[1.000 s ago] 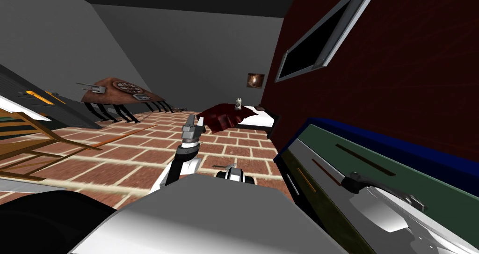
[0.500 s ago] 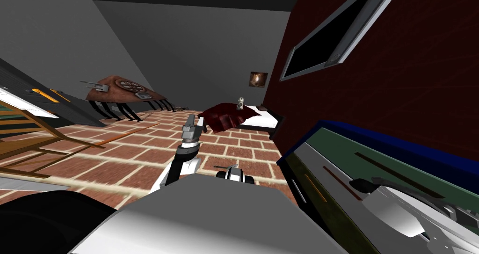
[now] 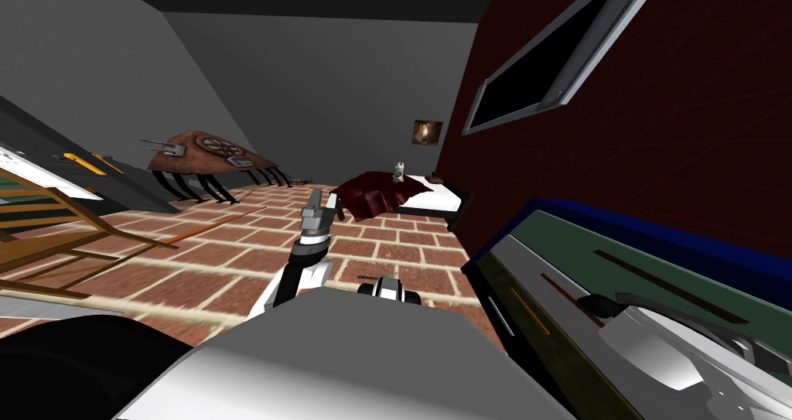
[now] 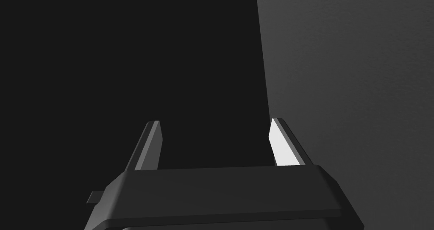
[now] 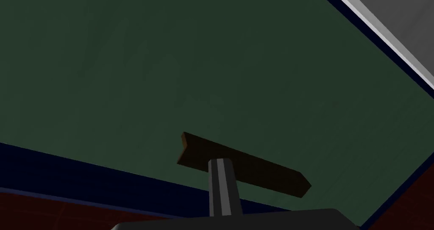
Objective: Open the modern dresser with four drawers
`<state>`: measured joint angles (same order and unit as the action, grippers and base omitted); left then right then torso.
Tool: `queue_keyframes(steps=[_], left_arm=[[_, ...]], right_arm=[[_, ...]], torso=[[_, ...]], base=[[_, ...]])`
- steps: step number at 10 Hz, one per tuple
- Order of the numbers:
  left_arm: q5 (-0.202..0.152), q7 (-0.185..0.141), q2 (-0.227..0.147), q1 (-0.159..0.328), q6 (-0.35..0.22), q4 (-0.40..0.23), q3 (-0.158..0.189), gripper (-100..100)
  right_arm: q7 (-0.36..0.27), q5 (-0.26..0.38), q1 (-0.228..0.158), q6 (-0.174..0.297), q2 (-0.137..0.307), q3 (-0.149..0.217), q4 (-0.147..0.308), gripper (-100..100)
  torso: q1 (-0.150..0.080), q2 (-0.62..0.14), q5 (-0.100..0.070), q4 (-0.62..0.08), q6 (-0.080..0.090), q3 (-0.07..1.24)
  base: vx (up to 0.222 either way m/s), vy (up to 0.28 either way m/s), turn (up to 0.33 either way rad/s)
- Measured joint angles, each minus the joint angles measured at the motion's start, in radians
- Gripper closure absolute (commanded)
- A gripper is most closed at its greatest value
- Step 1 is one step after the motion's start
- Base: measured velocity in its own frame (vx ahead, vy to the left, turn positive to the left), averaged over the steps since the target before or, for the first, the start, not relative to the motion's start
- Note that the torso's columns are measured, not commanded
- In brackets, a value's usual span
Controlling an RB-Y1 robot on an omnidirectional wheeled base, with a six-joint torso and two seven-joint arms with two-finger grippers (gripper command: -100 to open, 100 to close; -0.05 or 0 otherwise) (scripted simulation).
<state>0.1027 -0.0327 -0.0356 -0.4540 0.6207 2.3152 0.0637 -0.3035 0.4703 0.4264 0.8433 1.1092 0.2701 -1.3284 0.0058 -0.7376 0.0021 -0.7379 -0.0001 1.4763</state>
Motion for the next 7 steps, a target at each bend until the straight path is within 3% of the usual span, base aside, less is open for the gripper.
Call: queue_keyframes(steps=[2,3,4,7], left_arm=[[0.000,0.000,0.000,0.000,0.000,0.000,0.000,0],[0.000,0.000,0.000,0.000,0.000,0.000,0.000,0],[0.000,0.000,-0.001,0.000,0.000,0.000,0.001,0],[0.000,0.000,-0.001,0.000,0.000,0.000,0.001,0]], right_arm=[[-0.008,-0.009,0.003,0.008,0.006,0.001,-0.011,100],[-0.008,-0.010,0.003,0.008,0.006,0.001,-0.011,-100],[-0.014,-0.019,0.005,0.010,0.014,0.004,-0.015,-100],[-0.028,-0.043,0.010,0.008,0.040,0.015,-0.013,-100]], torso=[[-0.005,-0.002,-0.002,-0.001,0.000,-0.001],[-0.012,0.000,-0.004,0.000,0.000,0.000],[-0.020,0.003,-0.006,0.001,0.000,0.002],[-0.008,-0.001,-0.003,0.000,0.001,-0.001]], base=[[-0.025,0.170,-0.009],[0.048,-0.076,-0.028],[0.063,-0.147,-0.003],[0.027,-0.163,-0.013]])
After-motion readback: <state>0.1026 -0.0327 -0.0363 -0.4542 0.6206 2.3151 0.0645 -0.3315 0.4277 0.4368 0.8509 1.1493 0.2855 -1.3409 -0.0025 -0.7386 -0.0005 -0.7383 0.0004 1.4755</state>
